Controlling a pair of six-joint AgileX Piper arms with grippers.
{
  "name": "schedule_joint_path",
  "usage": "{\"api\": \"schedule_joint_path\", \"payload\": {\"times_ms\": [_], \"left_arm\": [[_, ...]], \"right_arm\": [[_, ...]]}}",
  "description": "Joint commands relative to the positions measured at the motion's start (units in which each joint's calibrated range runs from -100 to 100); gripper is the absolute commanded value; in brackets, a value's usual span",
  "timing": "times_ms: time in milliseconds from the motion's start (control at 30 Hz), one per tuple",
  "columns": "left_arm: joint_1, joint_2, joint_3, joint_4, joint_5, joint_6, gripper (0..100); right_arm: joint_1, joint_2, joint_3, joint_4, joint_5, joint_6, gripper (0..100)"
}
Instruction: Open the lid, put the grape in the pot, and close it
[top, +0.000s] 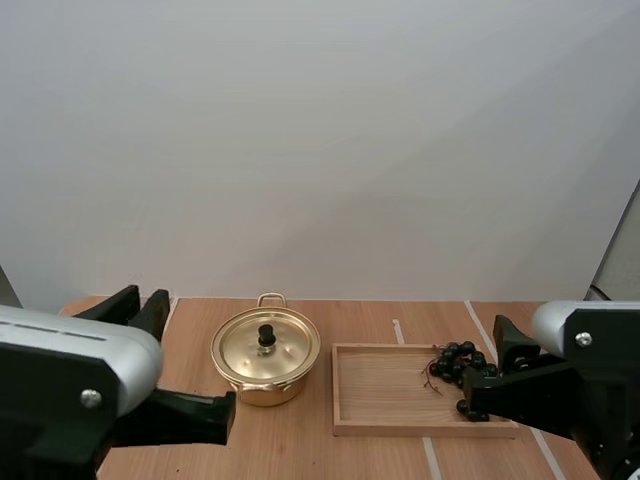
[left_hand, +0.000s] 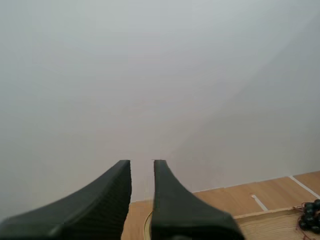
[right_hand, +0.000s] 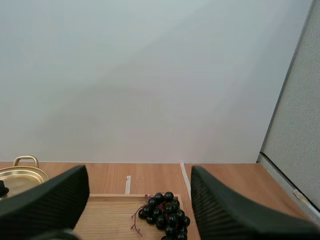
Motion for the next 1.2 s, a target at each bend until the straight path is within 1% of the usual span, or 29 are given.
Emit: {"api": "schedule_joint_path", "payload": {"times_ms": [0,33,67,100,200,267,333,400,467,533,600,700,767,900,933,1000,1100,1167], "left_arm": [[0.12,0.0,-0.49,3.86,1.99,-4.19,71],[0.12,0.0,-0.49,3.86,3.52,-4.19,85],[0.12,0.0,-0.49,3.86,4.98,-4.1,95],[0.12,0.0,-0.49,3.86,7.2,-3.48,100],[0.12,0.0,-0.49,3.86,13.68,1.82,100],[0.12,0.0,-0.49,3.86,16.65,3.39,100],[0.12,2.46,-0.49,3.38,18.28,4.25,100],[0.12,7.6,-0.49,1.51,18.53,7.46,100],[0.12,13.84,-0.95,-1.57,18.36,11.69,100],[0.12,22.45,-2.4,-8.07,18.16,20.56,100],[0.12,29.79,-4.14,-13.34,18.16,27.36,100],[0.12,41.84,-7.96,-18.99,18.33,33.66,100],[0.12,49.18,-11.22,-20.16,18.33,36.27,100],[0.12,65.09,-17.91,-20.55,18.52,39.19,100],[-0.09,68.06,-19.41,-20.55,18.52,39.57,100],[-1.0,75.52,-23.08,-19.85,18.68,39.67,100],[-2.54,84.22,-26.27,-17.81,17.88,39.58,100],[-2.89,88.64,-27.76,-16.37,17.22,38.17,100]], "right_arm": [[-0.18,-0.1,-0.54,-0.24,-0.24,-0.05,100],[-0.18,-0.1,-0.54,-0.24,-0.24,-0.05,100],[-0.18,-0.1,-0.54,-0.24,-0.24,-0.05,100],[-0.18,-0.1,-0.54,-0.24,-0.24,-0.05,100],[-0.18,-0.1,-0.54,-0.24,-0.4,-0.05,100],[-0.18,-0.1,-0.54,-0.24,-0.4,-0.05,100],[-0.18,-0.1,-0.54,-0.24,-0.4,0.04,100],[-0.18,-0.1,-0.54,-0.24,-0.81,0.04,100],[-0.18,-0.1,-0.73,-0.81,-0.8,0.04,100],[-0.18,1.86,-0.7,-1.59,0.3,0.04,100],[-0.18,4.39,-0.7,-2.84,2.25,0.04,100],[-0.18,9.68,-0.7,-3.62,6.09,0.04,100],[-0.18,13.13,-0.7,-3.46,6.99,0.04,100],[-0.18,20.0,-0.7,-2.02,5.84,0.04,100],[-0.18,20.98,-0.7,-1.74,5.43,0.04,100],[-0.18,24.61,-0.7,-0.98,3.54,0.04,100],[-0.18,27.17,-0.7,-0.48,1.71,0.04,100],[-0.18,27.92,-0.7,-0.48,0.89,0.04,100]]}}
